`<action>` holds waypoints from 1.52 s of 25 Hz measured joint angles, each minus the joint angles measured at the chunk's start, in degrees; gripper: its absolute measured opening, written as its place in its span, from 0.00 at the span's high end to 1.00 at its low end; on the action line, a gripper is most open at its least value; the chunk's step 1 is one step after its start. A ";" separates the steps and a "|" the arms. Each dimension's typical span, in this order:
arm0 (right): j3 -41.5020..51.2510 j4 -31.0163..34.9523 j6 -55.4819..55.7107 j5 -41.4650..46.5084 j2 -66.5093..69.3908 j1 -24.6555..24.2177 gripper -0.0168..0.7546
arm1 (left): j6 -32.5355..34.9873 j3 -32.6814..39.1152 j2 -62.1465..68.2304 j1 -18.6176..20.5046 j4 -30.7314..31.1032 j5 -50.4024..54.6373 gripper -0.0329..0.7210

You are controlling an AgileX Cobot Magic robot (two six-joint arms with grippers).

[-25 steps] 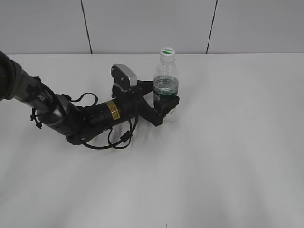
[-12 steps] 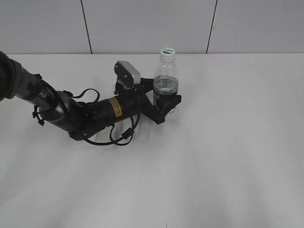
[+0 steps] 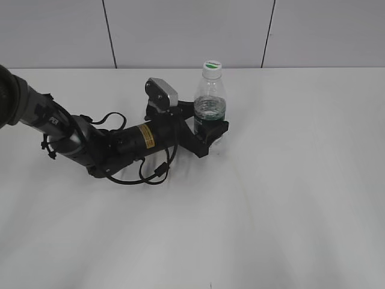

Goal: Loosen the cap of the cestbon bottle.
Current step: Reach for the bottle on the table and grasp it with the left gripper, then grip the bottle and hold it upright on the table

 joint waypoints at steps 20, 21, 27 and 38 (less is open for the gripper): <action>0.00 0.00 0.00 0.00 0.00 0.00 0.22 | -0.06 0.00 0.06 1.05 3.89 -2.51 0.41; 0.00 0.00 0.00 0.00 0.00 0.00 0.22 | -0.06 0.00 0.06 1.41 5.06 -3.15 0.41; 0.00 0.00 0.00 0.00 0.00 0.00 0.22 | -1.59 0.20 -0.84 3.77 15.24 -3.94 0.41; 0.00 0.00 0.00 0.04 0.00 0.00 0.22 | -4.39 9.07 -9.04 5.63 22.52 -4.36 0.41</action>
